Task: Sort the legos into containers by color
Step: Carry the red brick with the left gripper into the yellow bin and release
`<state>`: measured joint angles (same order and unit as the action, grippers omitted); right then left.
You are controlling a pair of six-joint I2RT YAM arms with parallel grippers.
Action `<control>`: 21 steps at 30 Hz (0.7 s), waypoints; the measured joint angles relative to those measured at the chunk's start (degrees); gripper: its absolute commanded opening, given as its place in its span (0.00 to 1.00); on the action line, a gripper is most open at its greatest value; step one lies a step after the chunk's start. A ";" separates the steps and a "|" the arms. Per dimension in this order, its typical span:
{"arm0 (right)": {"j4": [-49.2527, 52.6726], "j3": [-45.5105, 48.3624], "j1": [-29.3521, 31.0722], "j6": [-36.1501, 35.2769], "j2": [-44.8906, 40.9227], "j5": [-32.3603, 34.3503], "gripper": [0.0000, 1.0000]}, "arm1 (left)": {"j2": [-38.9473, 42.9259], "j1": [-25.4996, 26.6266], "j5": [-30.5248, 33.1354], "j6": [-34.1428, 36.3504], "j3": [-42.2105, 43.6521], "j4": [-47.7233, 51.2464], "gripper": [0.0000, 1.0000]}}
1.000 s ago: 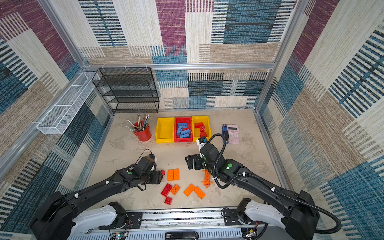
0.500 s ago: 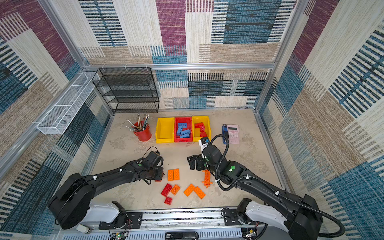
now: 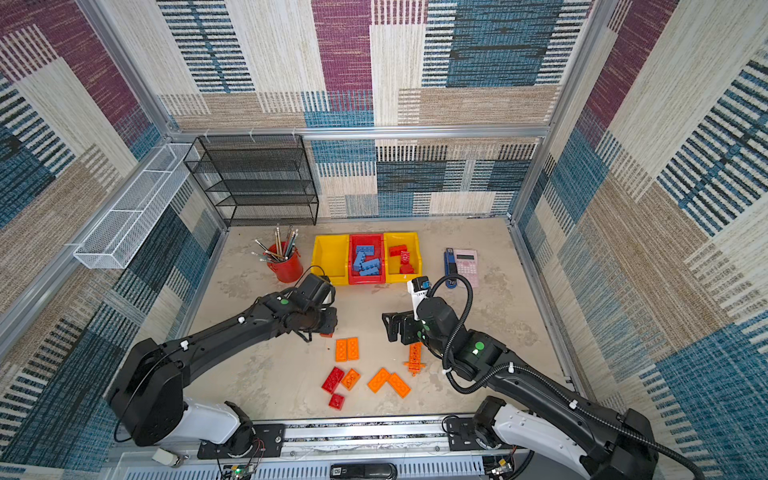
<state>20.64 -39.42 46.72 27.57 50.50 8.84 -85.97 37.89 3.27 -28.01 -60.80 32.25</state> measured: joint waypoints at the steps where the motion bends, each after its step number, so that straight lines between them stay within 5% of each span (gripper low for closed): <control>1: -0.04 0.42 -0.07 0.02 -0.79 0.26 0.99 | -2.10 0.02 0.07 0.83 -3.72 0.66 0.32; 21: 1.44 0.44 -1.09 0.70 -2.80 5.05 0.99 | -61.09 -0.17 -6.05 9.51 -89.37 9.81 0.37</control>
<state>22.09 -38.98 45.63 28.27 47.70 13.89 -147.06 37.71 -2.79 -18.50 -150.17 42.06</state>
